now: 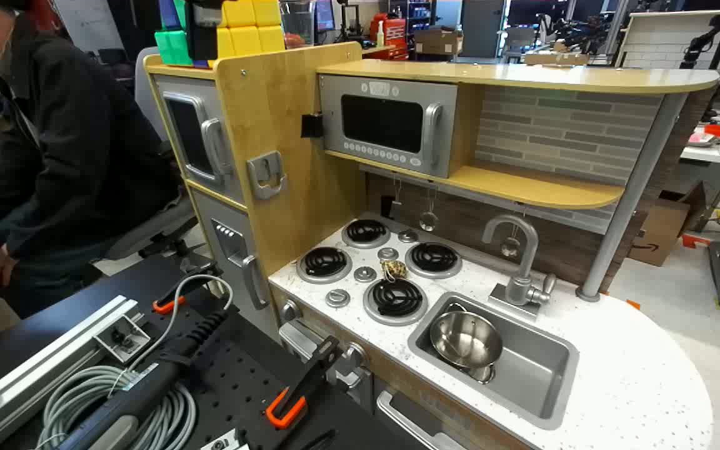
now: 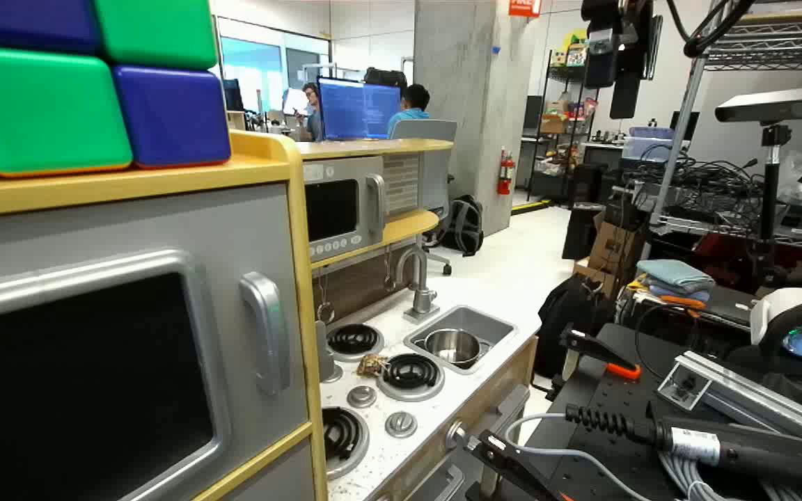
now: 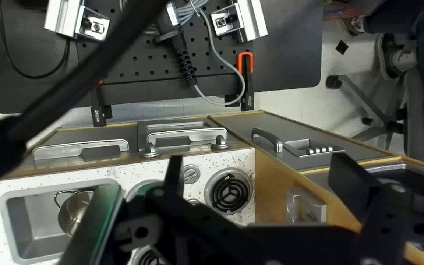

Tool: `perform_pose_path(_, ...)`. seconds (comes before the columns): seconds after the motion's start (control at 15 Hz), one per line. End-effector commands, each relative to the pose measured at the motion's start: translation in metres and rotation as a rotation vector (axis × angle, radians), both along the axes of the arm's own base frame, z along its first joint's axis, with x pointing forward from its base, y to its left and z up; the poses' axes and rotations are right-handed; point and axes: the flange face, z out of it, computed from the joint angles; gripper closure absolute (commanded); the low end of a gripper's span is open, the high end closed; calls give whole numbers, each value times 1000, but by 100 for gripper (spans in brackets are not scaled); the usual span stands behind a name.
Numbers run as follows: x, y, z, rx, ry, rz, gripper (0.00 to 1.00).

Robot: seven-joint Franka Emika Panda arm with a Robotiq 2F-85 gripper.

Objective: Remove the brown object from the stove and place it in the silver pot

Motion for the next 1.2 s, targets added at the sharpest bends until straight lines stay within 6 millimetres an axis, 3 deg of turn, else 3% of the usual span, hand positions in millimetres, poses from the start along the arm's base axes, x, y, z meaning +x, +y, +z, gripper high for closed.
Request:
perform_pose_path(0.0, 0, 0, 1, 0, -1, 0, 0)
perform_pose_path(0.4, 5, 6, 3, 7, -15, 15, 0)
perform_pose_path(0.6, 39, 34, 12, 0, -195, -14, 0)
perform_pose_path(0.73, 66, 52, -2, -47, -269, 0, 0)
perform_pose_path(0.87, 100, 67, -30, -73, -290, 7, 0)
perform_pose_path(1.13, 154, 76, -86, -107, -250, 2, 0)
